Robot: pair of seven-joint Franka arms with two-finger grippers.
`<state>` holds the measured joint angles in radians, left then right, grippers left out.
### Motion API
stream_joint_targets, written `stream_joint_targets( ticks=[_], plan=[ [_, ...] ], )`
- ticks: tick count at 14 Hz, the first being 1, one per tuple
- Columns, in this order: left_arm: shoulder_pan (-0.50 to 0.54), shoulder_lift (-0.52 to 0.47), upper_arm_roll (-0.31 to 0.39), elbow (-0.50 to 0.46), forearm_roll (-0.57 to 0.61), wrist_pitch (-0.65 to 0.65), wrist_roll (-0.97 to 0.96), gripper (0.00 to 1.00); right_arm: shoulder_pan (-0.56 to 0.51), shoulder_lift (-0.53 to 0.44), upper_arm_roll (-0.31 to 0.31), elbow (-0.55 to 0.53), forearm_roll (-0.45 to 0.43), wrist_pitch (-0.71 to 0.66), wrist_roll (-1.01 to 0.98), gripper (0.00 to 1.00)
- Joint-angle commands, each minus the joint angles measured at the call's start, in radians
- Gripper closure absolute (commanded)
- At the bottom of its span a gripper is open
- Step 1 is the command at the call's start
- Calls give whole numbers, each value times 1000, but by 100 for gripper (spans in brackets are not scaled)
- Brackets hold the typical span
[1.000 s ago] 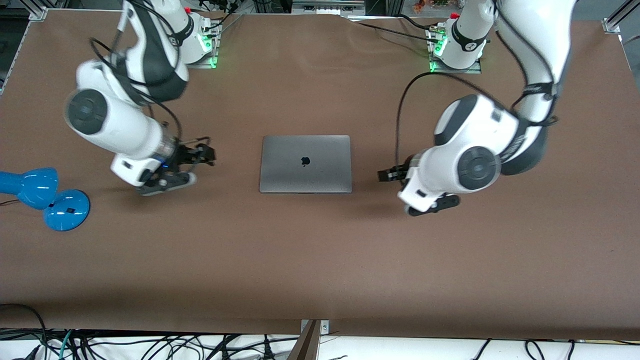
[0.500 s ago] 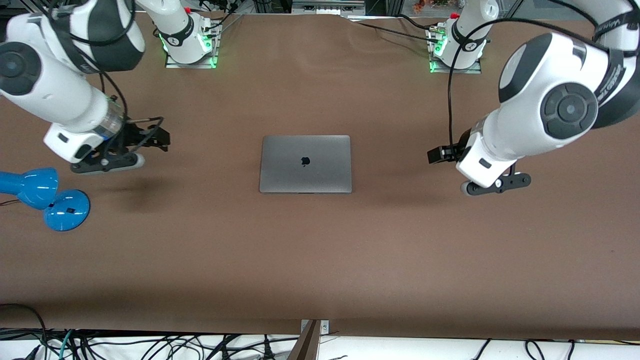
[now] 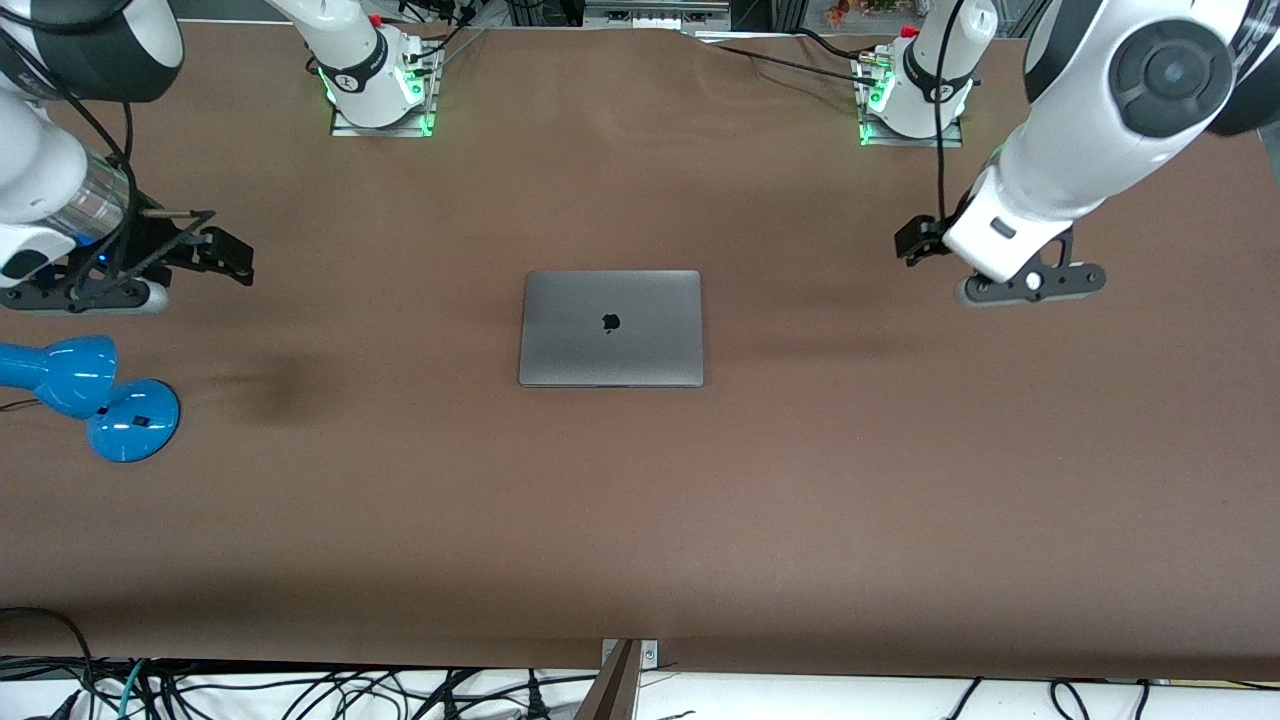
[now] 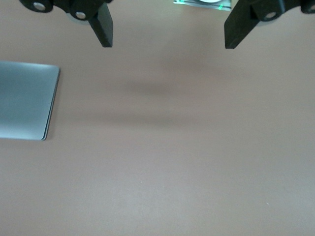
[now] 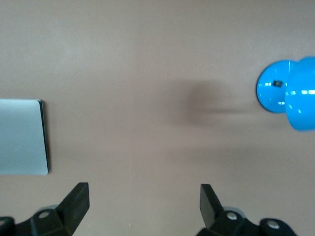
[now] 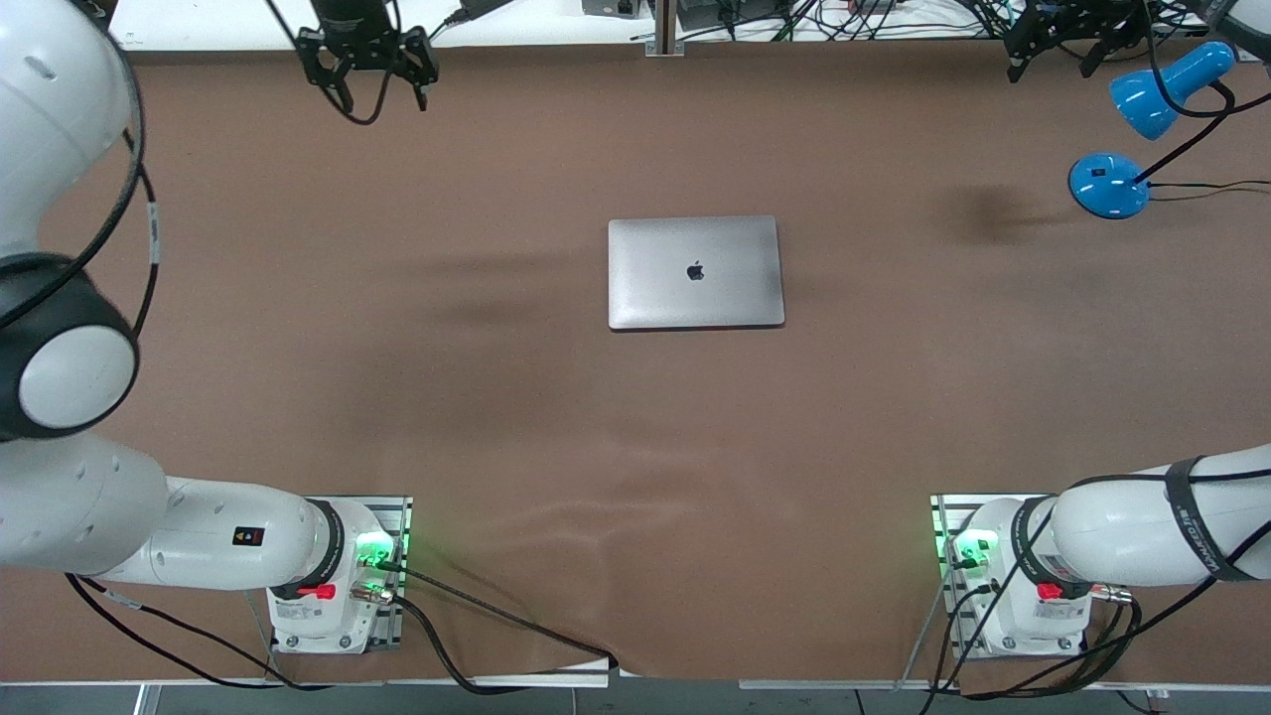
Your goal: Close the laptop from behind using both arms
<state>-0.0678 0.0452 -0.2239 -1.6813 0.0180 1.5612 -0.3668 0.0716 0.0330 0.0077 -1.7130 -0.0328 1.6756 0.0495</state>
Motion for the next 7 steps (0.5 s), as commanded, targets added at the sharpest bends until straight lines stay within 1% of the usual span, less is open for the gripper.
stream_joint_targets(
  ticks=[1,4,5,6,7],
  plan=[
    [-15,-126,60,-141,-32,53,103,0,-16,-44,8,-13,7,-54,12,0],
    [-24,-127,96,-114,-32,51,169,0,-33,-65,8,-13,8,-91,12,0],
    [-50,-117,121,-80,-24,40,190,0,-36,-67,8,-13,8,-105,12,0],
    [-81,-113,164,-55,-24,28,215,0,-38,-67,8,-14,8,-109,12,0],
    [-89,-107,191,-43,-24,22,235,0,-38,-68,8,-16,8,-109,12,0]
  ],
)
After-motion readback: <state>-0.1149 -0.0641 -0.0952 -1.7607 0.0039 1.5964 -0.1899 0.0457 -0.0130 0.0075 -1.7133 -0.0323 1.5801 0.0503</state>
